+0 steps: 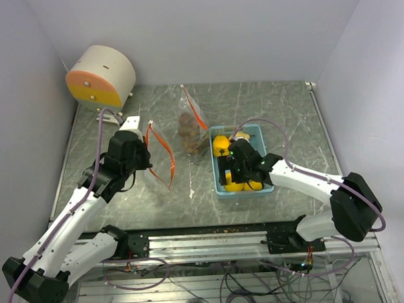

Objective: Place the food in the zip-top bag and seal the zipper
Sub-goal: Pick up the fake fruit from the bin, then place the fake fruit in the zipper food storage bag.

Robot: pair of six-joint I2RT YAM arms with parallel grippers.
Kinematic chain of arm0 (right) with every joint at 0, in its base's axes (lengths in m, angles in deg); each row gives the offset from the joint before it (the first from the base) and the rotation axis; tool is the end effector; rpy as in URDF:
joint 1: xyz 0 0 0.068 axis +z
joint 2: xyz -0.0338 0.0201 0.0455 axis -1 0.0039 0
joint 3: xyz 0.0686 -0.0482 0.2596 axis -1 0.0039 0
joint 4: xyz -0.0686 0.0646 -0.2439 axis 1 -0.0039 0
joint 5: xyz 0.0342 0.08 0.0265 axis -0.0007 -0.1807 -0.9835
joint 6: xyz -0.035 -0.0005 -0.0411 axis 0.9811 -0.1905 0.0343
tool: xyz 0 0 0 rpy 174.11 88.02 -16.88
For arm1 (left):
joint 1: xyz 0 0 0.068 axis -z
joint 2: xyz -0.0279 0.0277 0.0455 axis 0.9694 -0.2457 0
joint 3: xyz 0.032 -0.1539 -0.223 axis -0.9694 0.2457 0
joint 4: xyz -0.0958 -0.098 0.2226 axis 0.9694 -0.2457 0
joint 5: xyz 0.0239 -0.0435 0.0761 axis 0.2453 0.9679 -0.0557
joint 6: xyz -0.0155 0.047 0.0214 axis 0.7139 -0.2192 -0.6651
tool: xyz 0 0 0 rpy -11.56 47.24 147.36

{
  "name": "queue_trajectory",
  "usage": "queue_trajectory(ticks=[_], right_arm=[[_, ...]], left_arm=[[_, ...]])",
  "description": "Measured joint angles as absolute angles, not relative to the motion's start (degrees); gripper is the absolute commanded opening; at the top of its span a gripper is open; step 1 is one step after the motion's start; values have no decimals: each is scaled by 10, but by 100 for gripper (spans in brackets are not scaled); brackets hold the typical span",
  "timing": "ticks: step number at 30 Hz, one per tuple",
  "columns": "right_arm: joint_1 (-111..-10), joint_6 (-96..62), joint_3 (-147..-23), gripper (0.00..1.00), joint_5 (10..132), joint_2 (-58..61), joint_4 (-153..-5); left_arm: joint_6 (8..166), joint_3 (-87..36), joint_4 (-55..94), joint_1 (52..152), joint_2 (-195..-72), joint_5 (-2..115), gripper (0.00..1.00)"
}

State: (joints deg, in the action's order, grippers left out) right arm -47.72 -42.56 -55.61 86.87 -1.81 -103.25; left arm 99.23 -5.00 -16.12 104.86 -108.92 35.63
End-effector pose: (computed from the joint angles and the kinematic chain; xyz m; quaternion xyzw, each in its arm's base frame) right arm 0.1998 0.1738 0.2034 -0.0595 0.9531 0.1237 0.2699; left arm 0.1701 -0.0858 0.3214 -0.0134 0.8759 -0.1248 0.4659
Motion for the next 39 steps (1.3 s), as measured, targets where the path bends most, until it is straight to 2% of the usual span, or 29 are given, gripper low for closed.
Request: queue_trajectory(ticks=[9, 15, 17, 24, 28, 33, 39], right_arm=[[-477, -427, -529, 93, 834, 7, -987], [-477, -426, -527, 61, 835, 6, -990], [-477, -425, -527, 53, 839, 3, -996], [-477, -407, -557, 49, 861, -41, -1049], [-473, -380, -603, 48, 834, -97, -1052], [-438, -367, -633, 48, 711, -142, -935], [-345, -366, -653, 48, 586, -68, -751]], left_arm=[[993, -43, -157, 1049, -1088, 356, 7], [993, -42, -156, 1049, -1088, 357, 7], [993, -42, -154, 1049, -1088, 357, 7], [993, -42, -153, 1049, -1087, 356, 7], [993, -41, -152, 1049, -1087, 357, 7], [995, -37, -147, 1049, -1090, 362, 7], [997, -36, -137, 1049, -1095, 378, 7]])
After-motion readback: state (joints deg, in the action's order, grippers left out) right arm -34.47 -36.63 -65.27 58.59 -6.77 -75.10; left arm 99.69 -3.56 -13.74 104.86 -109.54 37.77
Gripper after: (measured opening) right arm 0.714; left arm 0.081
